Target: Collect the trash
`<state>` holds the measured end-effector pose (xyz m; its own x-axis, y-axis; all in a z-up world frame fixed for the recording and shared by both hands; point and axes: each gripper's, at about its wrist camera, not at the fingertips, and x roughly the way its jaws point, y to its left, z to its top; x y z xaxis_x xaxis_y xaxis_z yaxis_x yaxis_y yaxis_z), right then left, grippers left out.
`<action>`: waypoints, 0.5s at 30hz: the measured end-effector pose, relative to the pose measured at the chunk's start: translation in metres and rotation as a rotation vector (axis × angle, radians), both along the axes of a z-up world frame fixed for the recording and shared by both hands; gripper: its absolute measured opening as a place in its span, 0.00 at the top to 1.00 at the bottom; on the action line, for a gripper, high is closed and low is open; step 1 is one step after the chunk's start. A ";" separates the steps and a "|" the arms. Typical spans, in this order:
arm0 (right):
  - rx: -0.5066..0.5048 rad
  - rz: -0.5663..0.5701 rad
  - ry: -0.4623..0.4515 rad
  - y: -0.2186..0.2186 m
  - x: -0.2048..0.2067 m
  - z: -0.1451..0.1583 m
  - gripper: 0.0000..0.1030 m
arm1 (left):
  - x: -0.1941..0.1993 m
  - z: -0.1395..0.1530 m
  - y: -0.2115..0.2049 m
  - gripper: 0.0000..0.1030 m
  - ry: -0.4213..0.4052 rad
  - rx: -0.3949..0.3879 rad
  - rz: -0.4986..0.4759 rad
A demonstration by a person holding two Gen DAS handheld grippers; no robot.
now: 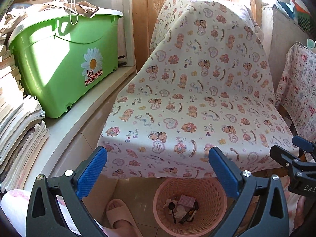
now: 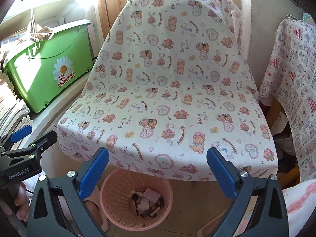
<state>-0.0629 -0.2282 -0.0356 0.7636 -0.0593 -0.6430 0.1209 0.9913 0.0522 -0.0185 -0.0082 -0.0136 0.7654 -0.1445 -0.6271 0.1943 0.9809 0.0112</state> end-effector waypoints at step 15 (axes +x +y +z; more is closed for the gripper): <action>-0.020 -0.014 -0.049 -0.002 -0.007 0.011 0.01 | -0.006 0.005 -0.005 0.01 -0.060 0.030 -0.012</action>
<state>-0.0695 -0.2300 -0.0247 0.7930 -0.0824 -0.6036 0.1323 0.9905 0.0386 -0.0242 -0.0130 -0.0088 0.8001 -0.1352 -0.5844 0.2037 0.9776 0.0527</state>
